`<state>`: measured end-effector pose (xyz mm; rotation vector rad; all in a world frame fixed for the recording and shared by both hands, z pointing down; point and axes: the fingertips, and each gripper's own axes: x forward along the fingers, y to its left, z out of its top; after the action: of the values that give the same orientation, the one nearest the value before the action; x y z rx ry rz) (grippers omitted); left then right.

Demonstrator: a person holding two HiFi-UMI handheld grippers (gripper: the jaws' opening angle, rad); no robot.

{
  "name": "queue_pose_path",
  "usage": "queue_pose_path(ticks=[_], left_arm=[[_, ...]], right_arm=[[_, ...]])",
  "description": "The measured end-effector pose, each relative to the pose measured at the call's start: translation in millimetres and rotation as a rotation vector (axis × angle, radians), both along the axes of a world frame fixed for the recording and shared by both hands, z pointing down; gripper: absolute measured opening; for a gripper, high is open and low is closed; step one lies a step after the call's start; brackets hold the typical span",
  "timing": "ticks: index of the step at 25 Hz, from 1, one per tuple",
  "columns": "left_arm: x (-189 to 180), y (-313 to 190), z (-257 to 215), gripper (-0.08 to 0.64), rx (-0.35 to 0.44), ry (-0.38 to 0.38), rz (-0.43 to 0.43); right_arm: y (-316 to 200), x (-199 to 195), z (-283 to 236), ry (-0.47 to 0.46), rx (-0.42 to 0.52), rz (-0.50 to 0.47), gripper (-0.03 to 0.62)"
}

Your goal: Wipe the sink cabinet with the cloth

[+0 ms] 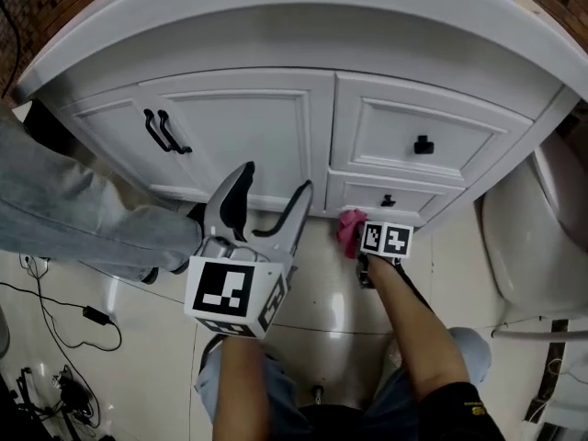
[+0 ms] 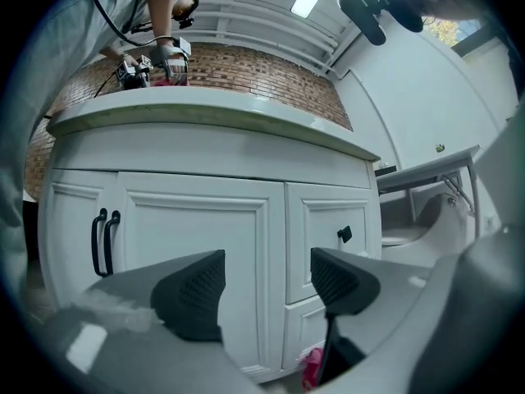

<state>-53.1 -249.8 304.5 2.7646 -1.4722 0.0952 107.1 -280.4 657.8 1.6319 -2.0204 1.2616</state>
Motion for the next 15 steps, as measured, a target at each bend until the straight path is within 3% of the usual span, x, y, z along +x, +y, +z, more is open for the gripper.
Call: queue_pose_path(ticks=[5, 7, 10, 15], left_arm=[[26, 2, 1, 0.331, 0.002, 0.001, 0.051], [35, 5, 1, 0.331, 0.003, 0.003, 0.065], [44, 6, 0, 0.331, 0.009, -0.009, 0.079], [45, 12, -4, 0.333, -0.019, 0.028, 0.076]], right_arm=[[32, 118, 8, 0.049, -0.053, 0.317, 0.04], [45, 162, 9, 0.081, -0.054, 0.4, 0.039], [53, 191, 4, 0.121, -0.04, 0.401, 0.038], [52, 168, -43, 0.148, 0.016, 0.394, 0.041]])
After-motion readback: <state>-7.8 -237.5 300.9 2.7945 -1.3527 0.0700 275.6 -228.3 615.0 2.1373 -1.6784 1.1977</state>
